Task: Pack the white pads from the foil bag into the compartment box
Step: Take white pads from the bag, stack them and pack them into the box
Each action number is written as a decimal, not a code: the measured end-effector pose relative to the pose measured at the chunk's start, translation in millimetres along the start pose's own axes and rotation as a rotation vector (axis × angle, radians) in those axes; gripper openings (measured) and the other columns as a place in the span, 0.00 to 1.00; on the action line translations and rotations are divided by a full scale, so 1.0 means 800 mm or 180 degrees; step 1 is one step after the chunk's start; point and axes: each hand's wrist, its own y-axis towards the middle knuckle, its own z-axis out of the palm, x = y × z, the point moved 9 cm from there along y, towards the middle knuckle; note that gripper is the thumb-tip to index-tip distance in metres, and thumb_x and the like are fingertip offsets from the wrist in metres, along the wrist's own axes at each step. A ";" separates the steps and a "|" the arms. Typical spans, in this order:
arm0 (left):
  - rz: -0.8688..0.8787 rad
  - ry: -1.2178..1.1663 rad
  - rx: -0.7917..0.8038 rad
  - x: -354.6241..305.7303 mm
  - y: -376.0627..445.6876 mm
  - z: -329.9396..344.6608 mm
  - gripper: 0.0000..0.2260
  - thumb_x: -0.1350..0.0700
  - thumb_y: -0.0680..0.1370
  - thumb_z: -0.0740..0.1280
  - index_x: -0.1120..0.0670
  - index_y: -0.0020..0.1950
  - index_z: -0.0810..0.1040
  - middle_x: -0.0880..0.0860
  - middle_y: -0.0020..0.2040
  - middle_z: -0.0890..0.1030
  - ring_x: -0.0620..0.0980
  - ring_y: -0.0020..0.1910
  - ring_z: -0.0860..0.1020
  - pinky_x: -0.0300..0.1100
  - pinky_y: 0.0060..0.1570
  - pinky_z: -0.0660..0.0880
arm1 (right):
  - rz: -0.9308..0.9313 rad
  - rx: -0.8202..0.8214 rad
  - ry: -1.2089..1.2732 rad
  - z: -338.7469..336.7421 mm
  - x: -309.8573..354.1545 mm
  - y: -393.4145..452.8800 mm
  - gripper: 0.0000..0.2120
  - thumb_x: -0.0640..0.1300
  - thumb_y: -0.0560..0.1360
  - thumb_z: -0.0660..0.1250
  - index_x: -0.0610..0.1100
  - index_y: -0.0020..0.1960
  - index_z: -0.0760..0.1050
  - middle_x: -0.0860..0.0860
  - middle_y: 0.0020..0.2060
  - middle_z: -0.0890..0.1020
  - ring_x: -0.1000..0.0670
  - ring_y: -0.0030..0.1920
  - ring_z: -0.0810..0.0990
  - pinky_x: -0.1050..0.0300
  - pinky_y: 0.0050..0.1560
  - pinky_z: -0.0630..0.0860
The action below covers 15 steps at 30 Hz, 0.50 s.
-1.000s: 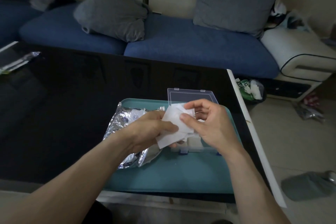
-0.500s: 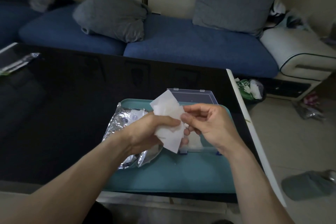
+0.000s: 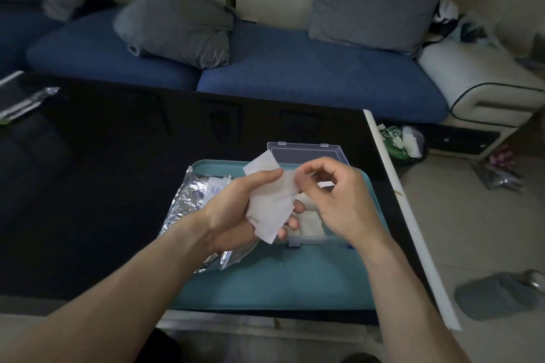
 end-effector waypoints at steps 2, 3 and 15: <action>0.0002 0.0023 -0.0092 -0.001 0.000 -0.005 0.22 0.46 0.78 0.63 0.62 0.63 0.75 0.63 0.47 0.78 0.59 0.39 0.77 0.45 0.35 0.74 | 0.0074 -0.0233 0.0401 -0.016 -0.002 0.003 0.01 0.44 0.78 0.72 0.49 0.48 0.80 0.54 0.41 0.84 0.56 0.42 0.83 0.64 0.41 0.75; 0.0004 -0.0009 -0.0134 -0.001 0.001 -0.006 0.23 0.46 0.78 0.62 0.63 0.63 0.74 0.63 0.47 0.77 0.60 0.40 0.77 0.46 0.36 0.75 | 0.0118 -0.0234 0.0598 -0.022 -0.003 0.004 0.02 0.44 0.77 0.72 0.48 0.49 0.81 0.53 0.40 0.84 0.55 0.39 0.82 0.64 0.40 0.75; -0.0098 -0.0275 -0.0233 0.006 0.001 -0.008 0.25 0.46 0.83 0.54 0.63 0.55 0.84 0.64 0.58 0.81 0.60 0.53 0.81 0.56 0.55 0.78 | 0.0253 0.0764 -0.0760 0.022 0.008 -0.012 0.13 0.49 0.66 0.82 0.53 0.48 0.84 0.58 0.33 0.83 0.63 0.33 0.77 0.73 0.36 0.70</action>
